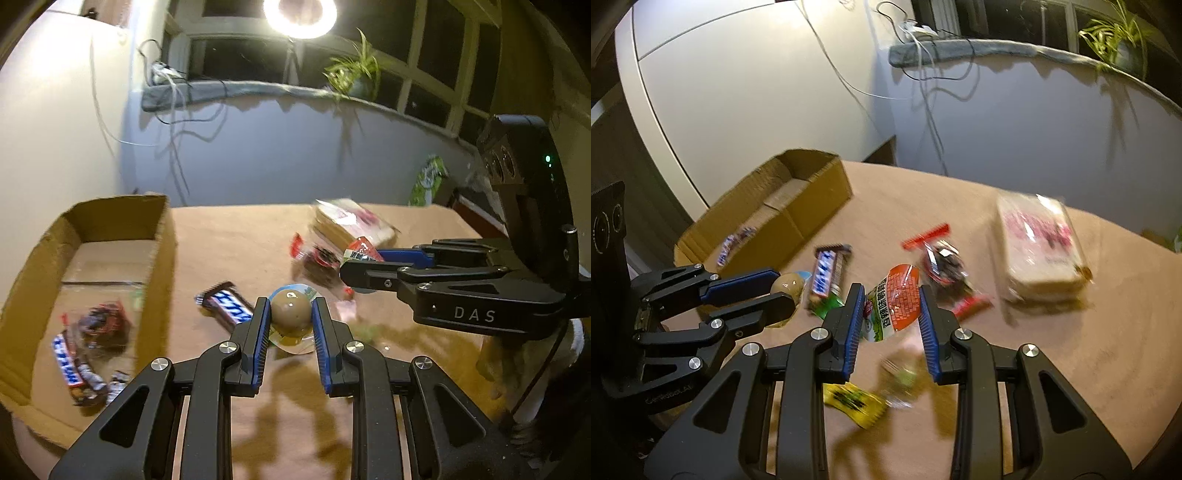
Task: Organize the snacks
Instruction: 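Carry the jelly cup and brown candy in both grippers toward the cardboard box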
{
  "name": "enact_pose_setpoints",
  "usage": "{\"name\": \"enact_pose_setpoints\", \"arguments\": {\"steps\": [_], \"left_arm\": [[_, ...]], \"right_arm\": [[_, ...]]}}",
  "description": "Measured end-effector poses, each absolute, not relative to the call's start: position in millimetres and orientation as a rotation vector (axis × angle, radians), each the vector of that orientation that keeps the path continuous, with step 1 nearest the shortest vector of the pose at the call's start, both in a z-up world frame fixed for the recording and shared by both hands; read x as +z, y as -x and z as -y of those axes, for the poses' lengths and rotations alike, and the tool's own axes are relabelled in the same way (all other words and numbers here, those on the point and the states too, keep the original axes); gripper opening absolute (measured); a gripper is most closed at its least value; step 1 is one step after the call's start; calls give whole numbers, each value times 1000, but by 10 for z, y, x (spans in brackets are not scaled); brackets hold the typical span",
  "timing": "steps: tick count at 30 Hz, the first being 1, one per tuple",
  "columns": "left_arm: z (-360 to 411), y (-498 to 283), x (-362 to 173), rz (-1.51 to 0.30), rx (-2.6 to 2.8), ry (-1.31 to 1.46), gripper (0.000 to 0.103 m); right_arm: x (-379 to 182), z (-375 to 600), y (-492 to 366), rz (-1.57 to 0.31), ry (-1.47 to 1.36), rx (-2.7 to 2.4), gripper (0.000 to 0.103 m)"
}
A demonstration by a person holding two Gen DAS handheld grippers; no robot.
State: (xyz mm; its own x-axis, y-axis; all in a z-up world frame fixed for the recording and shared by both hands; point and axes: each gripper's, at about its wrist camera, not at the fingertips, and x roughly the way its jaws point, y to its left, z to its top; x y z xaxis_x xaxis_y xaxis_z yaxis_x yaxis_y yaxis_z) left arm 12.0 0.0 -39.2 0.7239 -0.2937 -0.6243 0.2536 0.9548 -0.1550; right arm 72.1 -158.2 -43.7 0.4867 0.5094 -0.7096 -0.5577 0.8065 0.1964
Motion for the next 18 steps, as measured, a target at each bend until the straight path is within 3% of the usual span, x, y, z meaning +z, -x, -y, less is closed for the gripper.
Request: {"name": "enact_pose_setpoints", "arguments": {"steps": [18], "left_arm": [[-1073, 75, -222, -588, -82, 174, 21]], "right_arm": [[-248, 506, -614, -810, 69, 815, 30]]}}
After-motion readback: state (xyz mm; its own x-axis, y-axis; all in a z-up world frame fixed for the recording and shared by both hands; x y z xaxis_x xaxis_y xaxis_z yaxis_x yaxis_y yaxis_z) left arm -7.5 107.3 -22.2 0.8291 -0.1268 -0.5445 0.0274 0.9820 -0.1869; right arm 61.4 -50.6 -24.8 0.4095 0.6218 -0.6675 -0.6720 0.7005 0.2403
